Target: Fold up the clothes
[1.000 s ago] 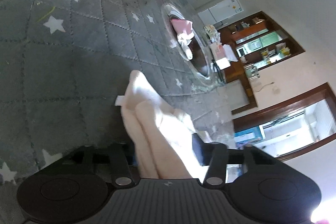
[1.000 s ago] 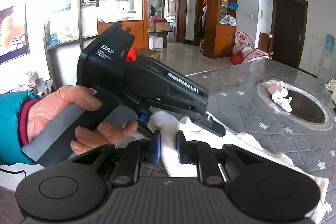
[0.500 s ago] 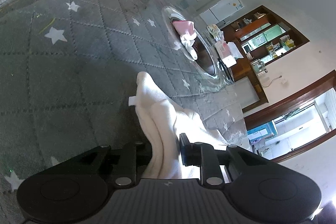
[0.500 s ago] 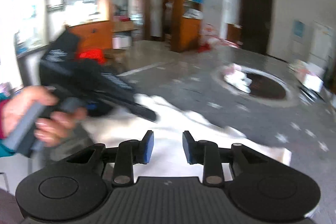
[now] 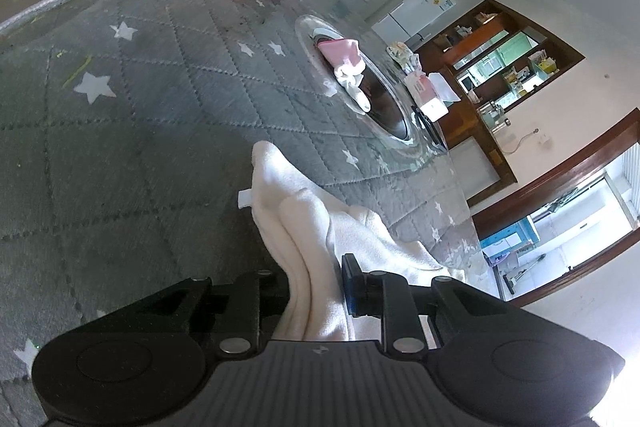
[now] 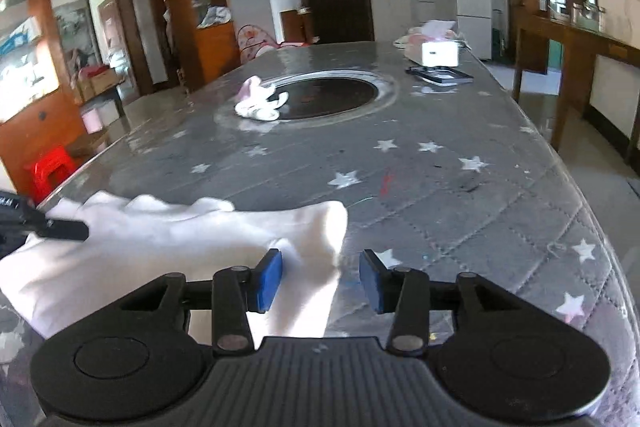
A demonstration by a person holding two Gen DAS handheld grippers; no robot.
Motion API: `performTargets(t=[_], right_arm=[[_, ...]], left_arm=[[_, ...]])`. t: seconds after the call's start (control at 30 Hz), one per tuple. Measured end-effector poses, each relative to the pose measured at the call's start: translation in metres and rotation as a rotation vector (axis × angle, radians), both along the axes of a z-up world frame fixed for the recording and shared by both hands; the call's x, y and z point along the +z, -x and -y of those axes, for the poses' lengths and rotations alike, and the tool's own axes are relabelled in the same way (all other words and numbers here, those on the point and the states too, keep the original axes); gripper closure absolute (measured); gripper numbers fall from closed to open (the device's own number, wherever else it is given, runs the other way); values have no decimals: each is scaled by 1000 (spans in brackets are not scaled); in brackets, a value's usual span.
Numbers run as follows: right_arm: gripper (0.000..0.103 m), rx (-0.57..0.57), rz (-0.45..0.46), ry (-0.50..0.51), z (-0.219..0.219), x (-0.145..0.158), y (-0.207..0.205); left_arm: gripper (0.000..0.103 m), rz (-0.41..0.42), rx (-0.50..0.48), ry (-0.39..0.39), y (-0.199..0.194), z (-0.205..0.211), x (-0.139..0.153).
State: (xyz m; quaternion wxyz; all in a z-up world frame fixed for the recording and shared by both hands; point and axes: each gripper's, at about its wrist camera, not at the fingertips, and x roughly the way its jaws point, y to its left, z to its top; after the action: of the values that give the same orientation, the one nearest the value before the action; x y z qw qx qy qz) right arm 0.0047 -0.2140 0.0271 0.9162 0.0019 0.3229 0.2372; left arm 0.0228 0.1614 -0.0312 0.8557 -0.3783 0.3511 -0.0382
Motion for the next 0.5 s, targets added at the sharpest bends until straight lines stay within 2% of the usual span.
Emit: performTargets(t=[0.13, 0.2, 0.23, 0.27, 0.37, 0.5], right_arm=[[61, 12, -26, -36, 0, -5, -5], [66, 31, -26, -41, -3, -5, -5], [79, 40, -27, -44, -4, -5, -5], [85, 48, -29, -49, -6, -5, -5], [93, 44, -19, -57, -9, -4, -1], [95, 32, 29, -64, -8, 8, 11]], left_arm=[[79, 4, -8, -21, 0, 3, 1], [79, 8, -11, -30, -1, 3, 2], [80, 10, -13, -35, -1, 4, 2], [80, 12, -15, -40, -1, 4, 2], [82, 15, -21, -75, -1, 7, 4], [86, 36, -38, -134, 0, 12, 11]])
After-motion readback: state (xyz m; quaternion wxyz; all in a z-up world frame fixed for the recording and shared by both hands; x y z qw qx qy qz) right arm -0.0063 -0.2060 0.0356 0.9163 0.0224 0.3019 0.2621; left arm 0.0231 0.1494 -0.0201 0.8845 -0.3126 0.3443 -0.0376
